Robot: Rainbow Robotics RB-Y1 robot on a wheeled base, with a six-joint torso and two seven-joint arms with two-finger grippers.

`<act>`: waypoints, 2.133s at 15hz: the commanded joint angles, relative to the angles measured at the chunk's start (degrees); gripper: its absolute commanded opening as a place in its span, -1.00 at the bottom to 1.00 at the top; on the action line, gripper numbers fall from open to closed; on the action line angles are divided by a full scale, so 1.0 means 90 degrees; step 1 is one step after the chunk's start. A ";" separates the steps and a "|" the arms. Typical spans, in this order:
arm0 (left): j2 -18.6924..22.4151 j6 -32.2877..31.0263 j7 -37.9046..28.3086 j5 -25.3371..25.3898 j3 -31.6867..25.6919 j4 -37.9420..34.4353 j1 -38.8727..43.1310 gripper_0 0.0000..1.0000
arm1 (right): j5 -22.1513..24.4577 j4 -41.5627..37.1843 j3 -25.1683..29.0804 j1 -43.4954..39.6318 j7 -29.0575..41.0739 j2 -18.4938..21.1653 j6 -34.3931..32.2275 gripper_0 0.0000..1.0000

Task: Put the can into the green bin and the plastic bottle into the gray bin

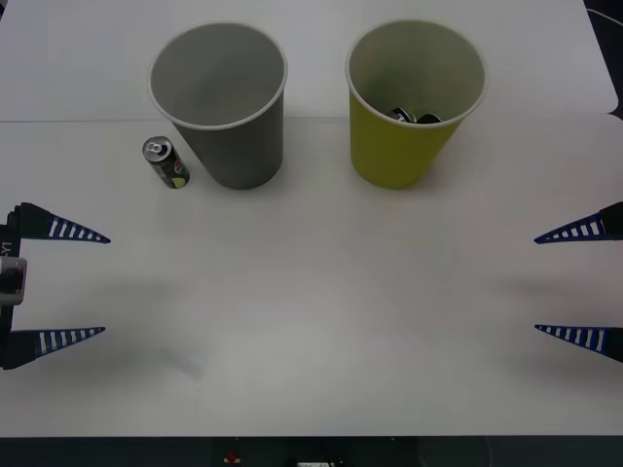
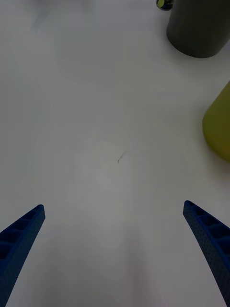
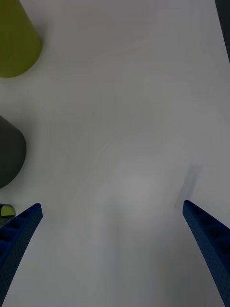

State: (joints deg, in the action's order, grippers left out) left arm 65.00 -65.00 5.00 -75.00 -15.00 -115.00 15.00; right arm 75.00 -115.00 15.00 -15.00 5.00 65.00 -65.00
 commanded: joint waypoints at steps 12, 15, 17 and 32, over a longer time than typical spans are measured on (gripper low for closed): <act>-0.0298 0.1187 -0.0985 0.0218 -0.0150 -0.0748 0.0794 1.00 | 0.0000 0.0000 0.0000 0.0000 0.0000 0.0000 0.0000 1.00; -0.0289 0.2046 -0.1688 0.0482 0.0026 -0.1021 0.1263 1.00 | 0.0000 0.0000 0.0000 0.0000 0.0000 0.0000 0.0000 1.00; -0.0269 0.2837 -0.1903 0.0648 0.0378 -0.1109 0.1439 1.00 | 0.0000 0.0000 0.0000 0.0000 0.0000 0.0000 0.0000 1.00; 0.0581 0.7759 -0.1884 0.2982 0.3532 -0.1119 0.0648 1.00 | 0.0000 0.0000 0.0000 0.0000 0.0000 0.0000 0.0000 1.00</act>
State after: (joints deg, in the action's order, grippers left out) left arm 70.33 2.89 -11.91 -48.17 15.48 -125.01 21.61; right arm 75.00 -115.00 15.00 -15.00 5.00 65.00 -65.00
